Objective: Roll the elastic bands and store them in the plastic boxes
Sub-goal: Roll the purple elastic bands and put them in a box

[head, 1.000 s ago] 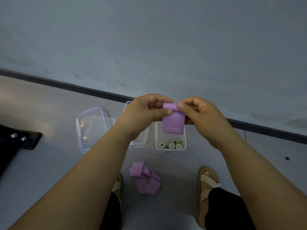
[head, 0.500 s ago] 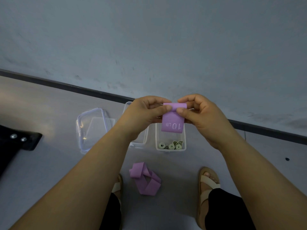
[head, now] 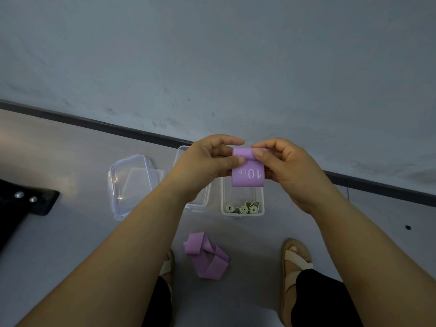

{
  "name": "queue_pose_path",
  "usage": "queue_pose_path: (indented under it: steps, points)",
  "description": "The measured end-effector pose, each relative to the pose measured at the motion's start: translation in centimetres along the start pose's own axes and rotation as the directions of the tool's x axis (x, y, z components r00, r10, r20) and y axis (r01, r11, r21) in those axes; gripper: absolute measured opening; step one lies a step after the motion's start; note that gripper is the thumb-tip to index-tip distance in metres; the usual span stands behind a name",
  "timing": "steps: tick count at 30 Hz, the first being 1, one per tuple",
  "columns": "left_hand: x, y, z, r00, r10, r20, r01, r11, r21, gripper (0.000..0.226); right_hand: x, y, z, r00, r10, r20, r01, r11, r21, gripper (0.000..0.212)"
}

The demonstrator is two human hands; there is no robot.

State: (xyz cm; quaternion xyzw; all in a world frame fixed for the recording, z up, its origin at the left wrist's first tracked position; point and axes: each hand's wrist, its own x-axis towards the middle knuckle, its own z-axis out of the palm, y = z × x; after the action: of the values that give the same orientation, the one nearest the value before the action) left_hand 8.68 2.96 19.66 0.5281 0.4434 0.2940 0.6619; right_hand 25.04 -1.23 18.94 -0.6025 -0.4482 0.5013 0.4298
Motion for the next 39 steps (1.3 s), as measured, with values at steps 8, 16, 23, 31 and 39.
queue_pose_path:
  steps: [8, 16, 23, 31, 39]
  points:
    - [-0.07, 0.21, 0.15, 0.998, -0.067, -0.006, 0.067, 0.998, 0.020, 0.012, -0.20, -0.15, -0.10, 0.995, -0.103, 0.010, 0.103, 0.993, -0.051, 0.019]
    - [0.06, -0.11, -0.21, 1.000, -0.017, -0.006, 0.017, 0.999, 0.031, 0.015, -0.08, 0.08, 0.21, 1.000, -0.019, -0.001, 0.018, 0.995, -0.098, 0.004]
    - [0.09, -0.16, -0.20, 1.000, -0.004, -0.005, 0.004, 0.999, 0.037, 0.019, -0.07, 0.00, 0.07, 1.000, -0.011, -0.006, 0.010, 0.996, -0.087, 0.007]
    - [0.33, -0.36, -0.17, 0.996, -0.093, 0.005, 0.093, 0.996, -0.002, 0.024, -0.20, -0.14, 0.01, 0.997, -0.076, 0.026, 0.077, 0.996, -0.048, 0.014]
    - [0.42, -0.48, -0.54, 0.998, -0.064, -0.022, 0.064, 0.998, 0.018, 0.017, -0.34, -0.24, 0.24, 0.997, -0.072, 0.039, 0.076, 0.991, -0.111, 0.020]
